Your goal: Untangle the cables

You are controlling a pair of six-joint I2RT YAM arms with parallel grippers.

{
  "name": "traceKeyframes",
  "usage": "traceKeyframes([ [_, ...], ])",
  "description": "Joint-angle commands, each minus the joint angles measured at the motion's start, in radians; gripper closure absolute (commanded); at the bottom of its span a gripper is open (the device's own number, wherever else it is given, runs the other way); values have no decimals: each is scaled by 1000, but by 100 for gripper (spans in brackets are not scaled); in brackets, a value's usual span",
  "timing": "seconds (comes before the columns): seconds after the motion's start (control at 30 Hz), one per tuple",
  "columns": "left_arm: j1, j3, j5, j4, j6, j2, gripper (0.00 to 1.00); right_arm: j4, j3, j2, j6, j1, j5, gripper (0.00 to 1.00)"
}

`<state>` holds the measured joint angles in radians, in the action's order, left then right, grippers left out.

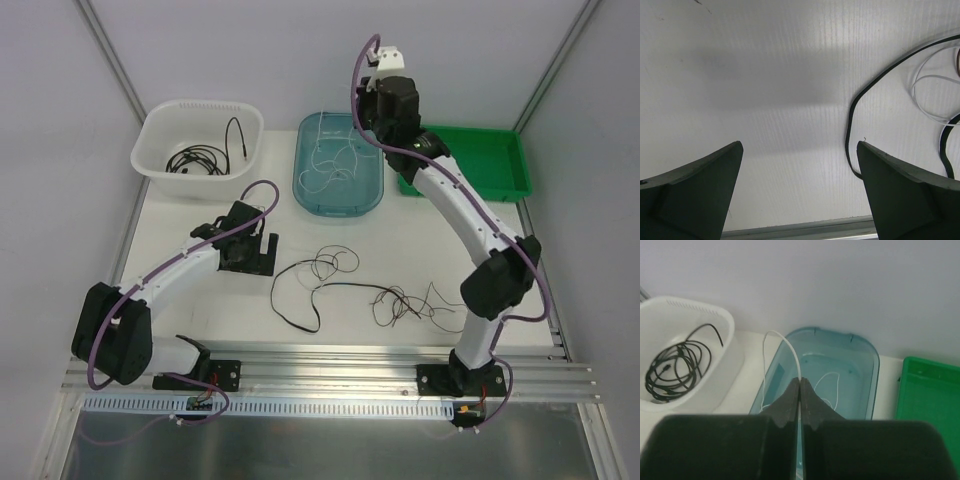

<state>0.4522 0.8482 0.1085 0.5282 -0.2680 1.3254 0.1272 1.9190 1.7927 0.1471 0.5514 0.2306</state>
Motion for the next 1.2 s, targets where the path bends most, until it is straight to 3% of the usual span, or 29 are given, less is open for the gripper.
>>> traceKeyframes([
  [0.0,3,5,5,-5,24,9,1,12,48,94,-70,-19,-19,99],
  [0.1,5,5,0,-5,26,12,1,18,37,161,-113,-42,-25,99],
  [0.17,5,6,-4,-7,26,14,1,38,41,200,-136,-56,-65,94],
  [0.27,5,9,-10,-7,27,14,1,89,57,261,-139,-62,-120,61],
  [0.33,3,11,-12,-7,26,15,1,144,63,277,-136,-62,-135,46],
  [0.5,3,9,-13,-5,26,8,1,192,-12,206,-142,-59,-186,32],
  [0.77,3,8,-10,-7,21,-8,1,310,-205,-5,-64,7,-336,31],
  [0.9,3,6,10,-7,19,-20,1,385,-311,-82,1,97,-427,32],
  [1.17,-1,-14,152,-5,0,-91,1,466,-393,-63,118,266,-459,32],
])
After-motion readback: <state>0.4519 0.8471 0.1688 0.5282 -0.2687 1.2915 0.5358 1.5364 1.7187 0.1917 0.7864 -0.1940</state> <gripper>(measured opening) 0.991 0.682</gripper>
